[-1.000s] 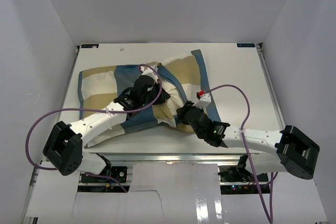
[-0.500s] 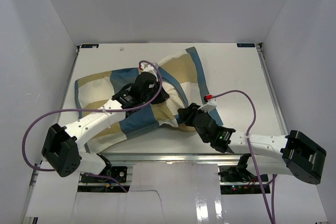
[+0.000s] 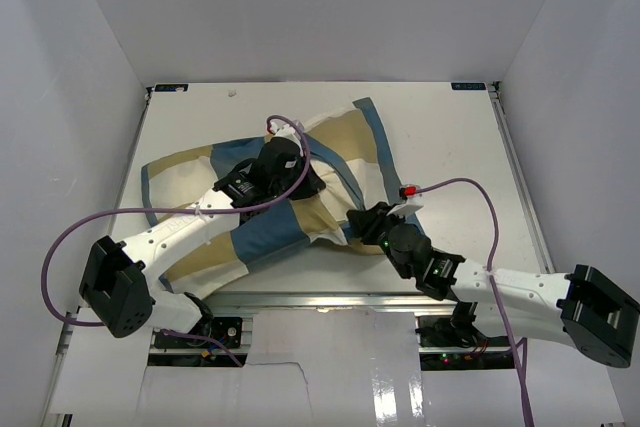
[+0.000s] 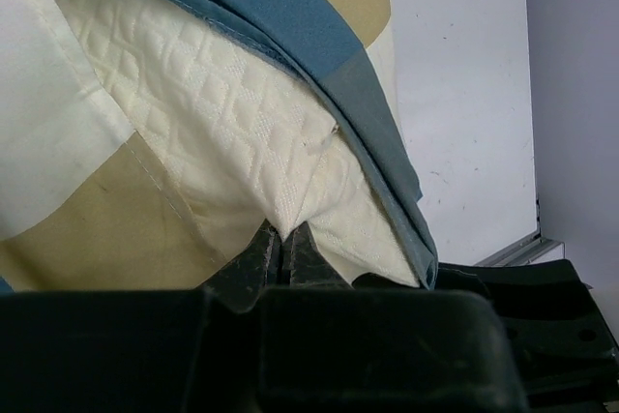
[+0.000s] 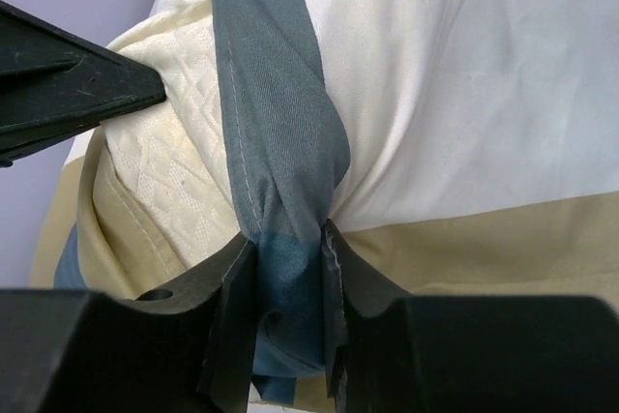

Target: Remove the pillowcase from the pillow

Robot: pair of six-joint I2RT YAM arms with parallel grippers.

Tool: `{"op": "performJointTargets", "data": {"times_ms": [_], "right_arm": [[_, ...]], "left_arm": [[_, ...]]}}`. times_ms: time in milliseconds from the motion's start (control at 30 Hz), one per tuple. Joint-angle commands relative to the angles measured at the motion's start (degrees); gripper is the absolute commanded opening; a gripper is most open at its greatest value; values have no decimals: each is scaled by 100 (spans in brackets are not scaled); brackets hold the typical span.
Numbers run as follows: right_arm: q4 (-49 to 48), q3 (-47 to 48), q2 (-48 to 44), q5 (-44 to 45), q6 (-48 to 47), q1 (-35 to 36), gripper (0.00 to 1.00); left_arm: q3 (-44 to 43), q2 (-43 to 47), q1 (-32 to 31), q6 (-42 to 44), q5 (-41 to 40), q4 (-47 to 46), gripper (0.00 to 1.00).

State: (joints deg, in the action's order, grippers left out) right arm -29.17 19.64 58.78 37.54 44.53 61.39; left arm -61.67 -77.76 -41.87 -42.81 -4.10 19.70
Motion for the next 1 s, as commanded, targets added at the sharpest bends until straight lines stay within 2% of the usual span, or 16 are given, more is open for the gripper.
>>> {"op": "performJointTargets", "data": {"times_ms": [0,33,100,200,233,267,367,400,500,667,833,967], "right_arm": [[360,-416,-278,185,-453,-74,12],[255,-460,-341,105,-541,-74,8],[8,-505,-472,-70,-769,-83,8],[-238,-461,-456,-308,-1016,-74,8],[-282,-409,-421,-335,-1113,-74,8],[-361,-373,-351,-378,-1148,-83,8],[-510,-312,-262,-414,-1254,-83,8],[-563,-294,-227,-440,-1280,-92,8],[-651,-276,-236,-458,-1351,-118,8],[-722,-268,-332,-519,-1386,-153,8],[-713,-162,-341,-511,-1439,-179,8],[-713,-92,-184,-572,-1377,-197,8]], "left_arm": [[-408,437,223,53,-821,-555,0],[-381,428,223,62,-742,-564,0],[-276,402,223,272,-375,-748,0],[-82,314,223,545,863,-1030,0],[-73,279,223,641,1189,-1030,5],[-38,244,223,799,1827,-1039,33],[93,278,197,993,2255,-943,65],[111,305,188,1107,2203,-890,69],[94,349,188,1283,2132,-688,75],[-108,-116,39,1494,2335,-389,76],[-381,-617,-269,1731,1712,76,78],[-547,-1109,-567,1697,1378,69,80]]}}
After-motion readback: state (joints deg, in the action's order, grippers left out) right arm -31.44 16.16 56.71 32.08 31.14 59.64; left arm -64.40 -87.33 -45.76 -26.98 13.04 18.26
